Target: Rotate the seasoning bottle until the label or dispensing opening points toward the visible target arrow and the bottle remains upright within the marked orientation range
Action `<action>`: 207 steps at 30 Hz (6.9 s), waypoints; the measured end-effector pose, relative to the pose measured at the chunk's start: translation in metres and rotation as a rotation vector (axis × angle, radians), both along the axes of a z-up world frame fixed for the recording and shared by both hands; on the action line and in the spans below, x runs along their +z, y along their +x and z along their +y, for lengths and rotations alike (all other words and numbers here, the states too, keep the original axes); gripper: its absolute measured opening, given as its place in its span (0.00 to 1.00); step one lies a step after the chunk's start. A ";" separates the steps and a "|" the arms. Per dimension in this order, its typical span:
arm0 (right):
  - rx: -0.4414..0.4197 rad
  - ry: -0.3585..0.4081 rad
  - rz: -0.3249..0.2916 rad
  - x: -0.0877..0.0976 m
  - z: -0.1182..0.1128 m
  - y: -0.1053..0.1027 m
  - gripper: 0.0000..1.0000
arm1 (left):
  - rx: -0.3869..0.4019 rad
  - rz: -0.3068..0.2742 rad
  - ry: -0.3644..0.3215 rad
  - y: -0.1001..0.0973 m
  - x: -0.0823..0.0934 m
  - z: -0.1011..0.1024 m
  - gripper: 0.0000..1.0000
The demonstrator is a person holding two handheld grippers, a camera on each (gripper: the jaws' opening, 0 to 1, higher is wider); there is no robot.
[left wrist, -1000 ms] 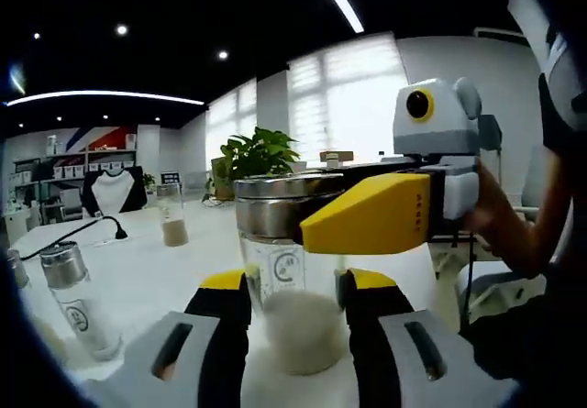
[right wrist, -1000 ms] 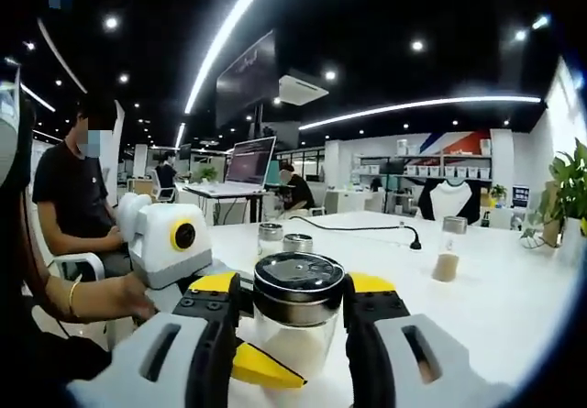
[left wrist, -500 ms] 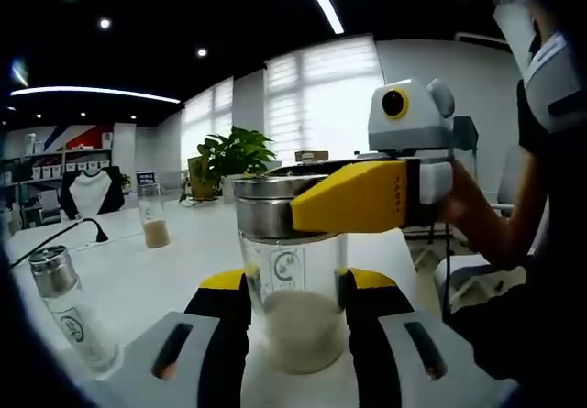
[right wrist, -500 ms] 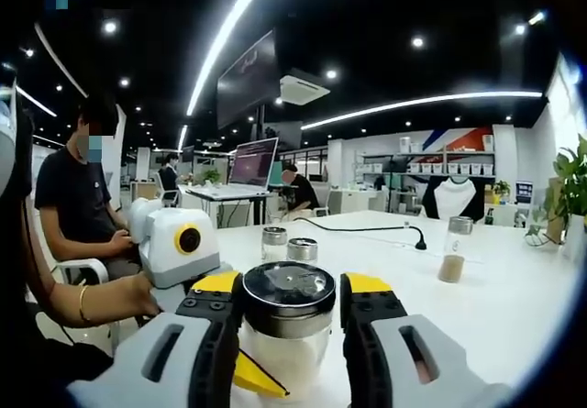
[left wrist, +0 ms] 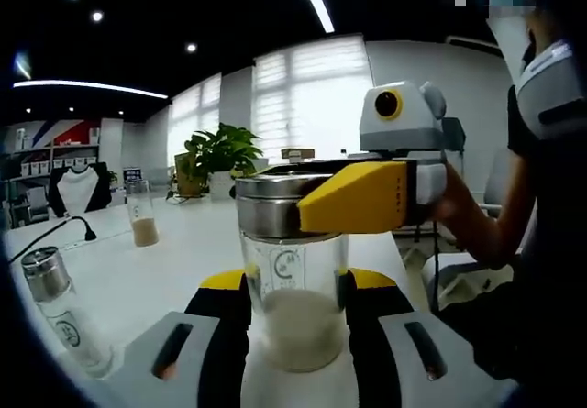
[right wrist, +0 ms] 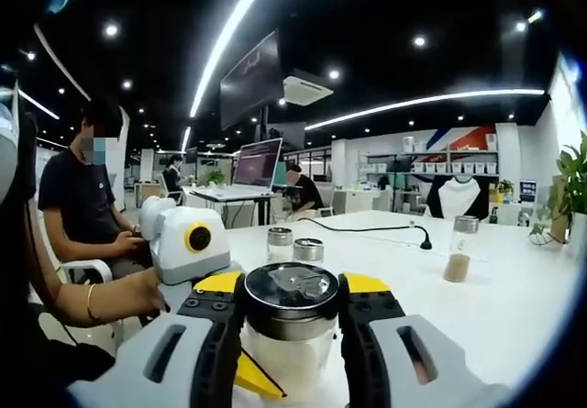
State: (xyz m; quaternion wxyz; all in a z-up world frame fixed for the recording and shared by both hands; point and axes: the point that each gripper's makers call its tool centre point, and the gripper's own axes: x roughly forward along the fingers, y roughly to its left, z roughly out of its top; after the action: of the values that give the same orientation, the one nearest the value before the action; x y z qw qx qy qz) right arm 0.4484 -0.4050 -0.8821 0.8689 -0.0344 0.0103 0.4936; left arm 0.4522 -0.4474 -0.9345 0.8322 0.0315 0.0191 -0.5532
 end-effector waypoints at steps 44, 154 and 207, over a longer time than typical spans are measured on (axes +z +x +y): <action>-0.156 0.011 0.012 -0.001 0.002 0.007 0.38 | 0.390 -0.047 0.086 0.008 -0.003 0.006 0.45; -0.202 0.178 -0.008 0.025 -0.007 -0.011 0.38 | 0.471 -0.184 -0.060 0.007 0.034 0.000 0.48; -0.034 0.232 0.089 0.021 -0.008 -0.017 0.39 | 0.281 -0.089 -0.154 -0.007 0.034 -0.007 0.47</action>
State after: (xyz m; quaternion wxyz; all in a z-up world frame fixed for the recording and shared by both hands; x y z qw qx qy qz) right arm 0.4313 -0.4127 -0.8608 0.8740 0.0884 -0.0076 0.4778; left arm 0.4447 -0.4544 -0.9002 0.9014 -0.0107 -0.0557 -0.4292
